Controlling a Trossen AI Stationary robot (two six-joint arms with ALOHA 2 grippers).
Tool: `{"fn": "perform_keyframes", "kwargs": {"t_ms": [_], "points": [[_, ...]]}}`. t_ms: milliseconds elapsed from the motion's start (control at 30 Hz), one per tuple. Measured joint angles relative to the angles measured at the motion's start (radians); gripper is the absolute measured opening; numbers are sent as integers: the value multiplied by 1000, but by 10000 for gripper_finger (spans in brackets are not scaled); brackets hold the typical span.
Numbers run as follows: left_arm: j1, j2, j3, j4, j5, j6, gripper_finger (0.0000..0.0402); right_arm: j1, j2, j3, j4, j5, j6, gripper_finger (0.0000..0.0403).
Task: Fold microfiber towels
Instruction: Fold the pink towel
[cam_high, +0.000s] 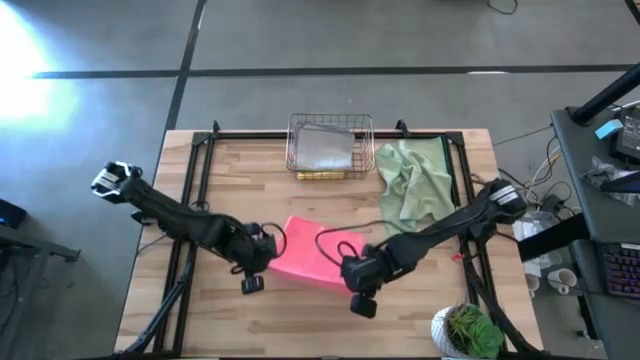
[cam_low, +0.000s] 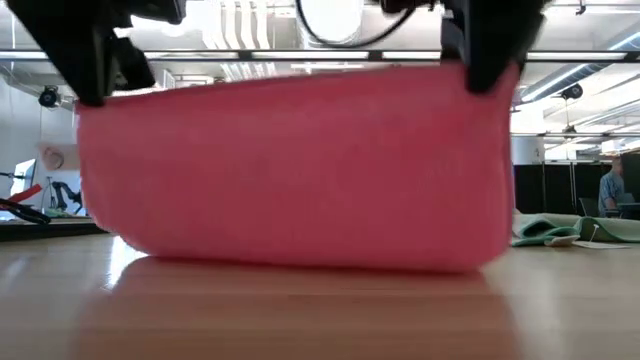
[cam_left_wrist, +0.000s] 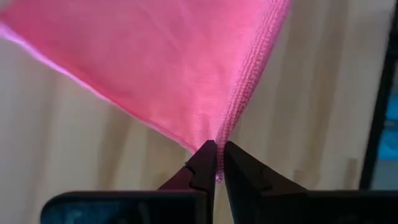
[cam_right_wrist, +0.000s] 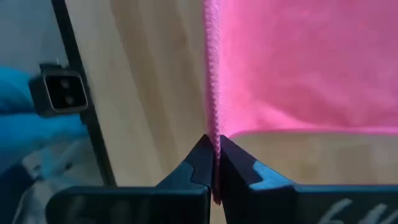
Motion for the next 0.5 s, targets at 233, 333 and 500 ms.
{"fn": "perform_keyframes", "kwargs": {"t_ms": [233, 333, 500], "points": [[1, 63, 0, 13, -5, 21, 13, 6, 68, 0, -2, -23, 1, 8], [40, 70, 0, 9, -42, 46, 13, -14, 70, 0, -9, -14, -1, 8], [106, 72, 0, 9, -66, 117, 13, -48, 59, 5, -66, 52, 4, 8]]}}
